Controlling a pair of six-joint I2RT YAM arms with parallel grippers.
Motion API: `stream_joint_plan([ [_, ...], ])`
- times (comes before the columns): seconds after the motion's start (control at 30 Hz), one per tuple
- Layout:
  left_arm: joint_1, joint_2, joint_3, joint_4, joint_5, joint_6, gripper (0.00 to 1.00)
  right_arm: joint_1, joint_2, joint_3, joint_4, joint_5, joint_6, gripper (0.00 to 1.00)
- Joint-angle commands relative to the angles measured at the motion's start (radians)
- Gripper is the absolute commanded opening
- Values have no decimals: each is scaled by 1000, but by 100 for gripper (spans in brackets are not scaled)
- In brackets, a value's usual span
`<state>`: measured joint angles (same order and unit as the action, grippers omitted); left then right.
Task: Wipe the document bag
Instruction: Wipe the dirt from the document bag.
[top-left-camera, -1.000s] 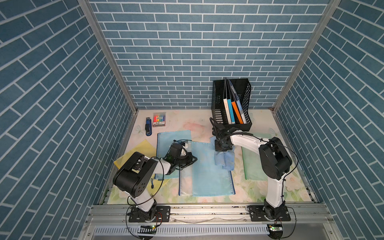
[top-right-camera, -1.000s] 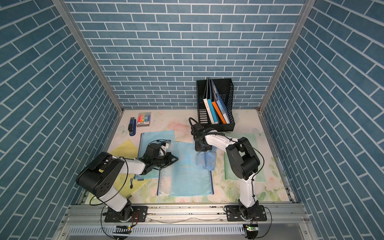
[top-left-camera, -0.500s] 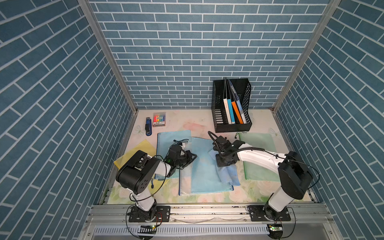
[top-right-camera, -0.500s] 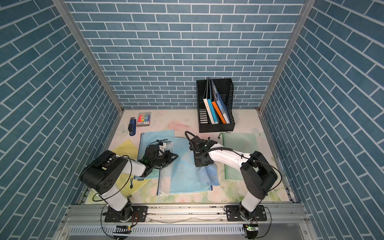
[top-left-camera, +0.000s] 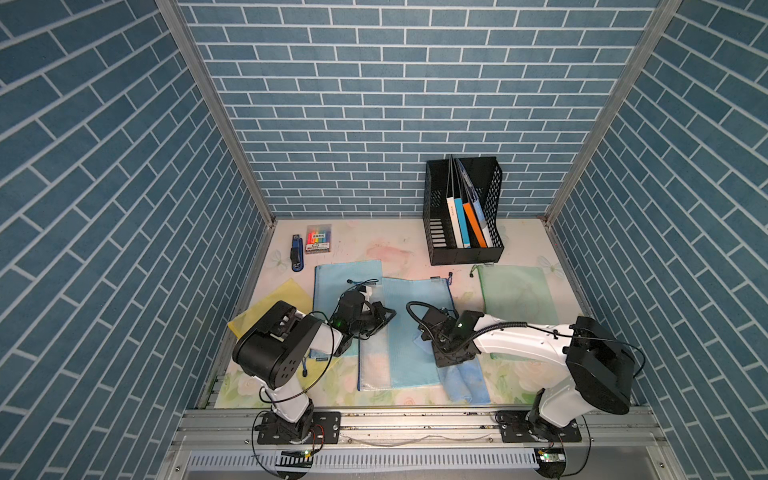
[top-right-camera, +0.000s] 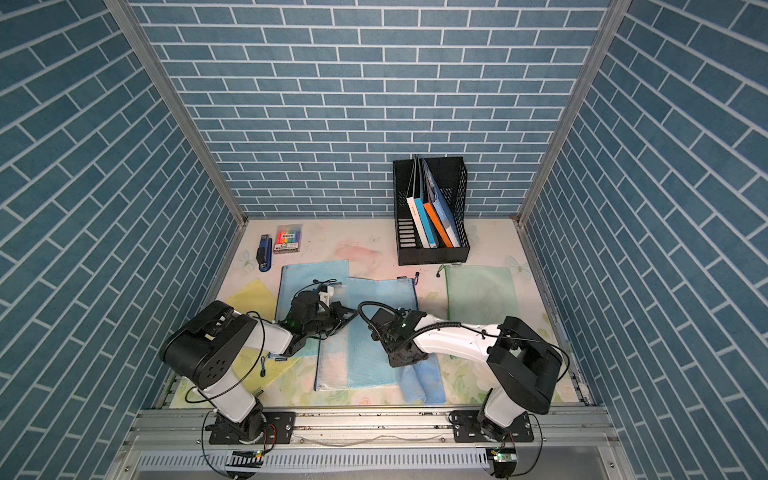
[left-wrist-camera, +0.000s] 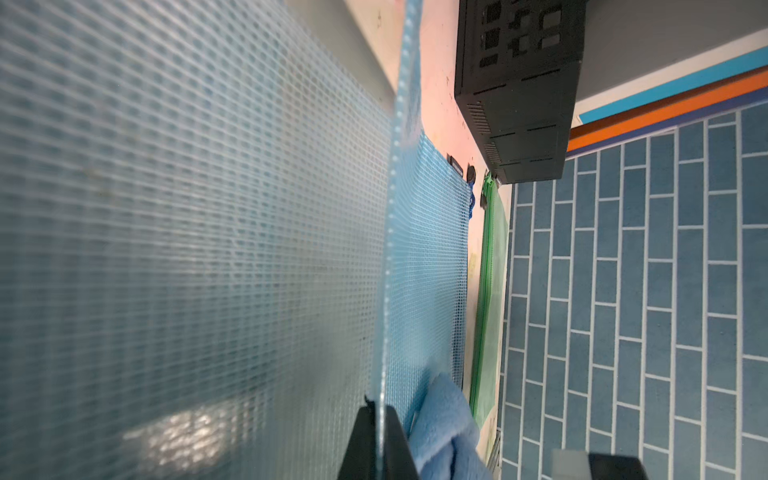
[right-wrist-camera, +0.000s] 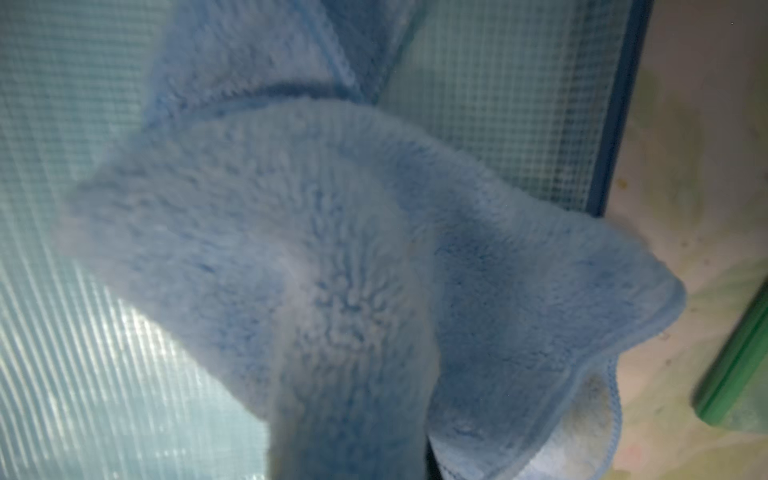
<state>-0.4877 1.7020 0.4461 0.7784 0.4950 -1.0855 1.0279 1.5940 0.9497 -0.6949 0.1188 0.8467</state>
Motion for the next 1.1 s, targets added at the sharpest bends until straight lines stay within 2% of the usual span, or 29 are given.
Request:
stream_joint_plan([
  [0.0,-13,-20,14,-60,13,58,0,-83,49,64,57,27,-75,0],
  [0.13,-15,-32,9,-68,4,56,0,-181,162,198,43,27,-168,0],
  [0.27,-22,-31,17,-74,2,58,0,-218,286,402,-15,56,-271,0],
  [0.53,-25,-29,21,-52,-11,41,0,-284,489,680,-95,13,-325,0],
  [0.6,-25,-31,3,-5,-20,16,0,-283,466,645,-65,-12,-312,0],
  [0.8,-25,-20,-4,20,-47,-12,0,-242,294,397,37,-60,-245,0],
  [1.07,-26,-18,-6,35,-65,-39,0,-25,118,199,-41,-15,-106,0],
])
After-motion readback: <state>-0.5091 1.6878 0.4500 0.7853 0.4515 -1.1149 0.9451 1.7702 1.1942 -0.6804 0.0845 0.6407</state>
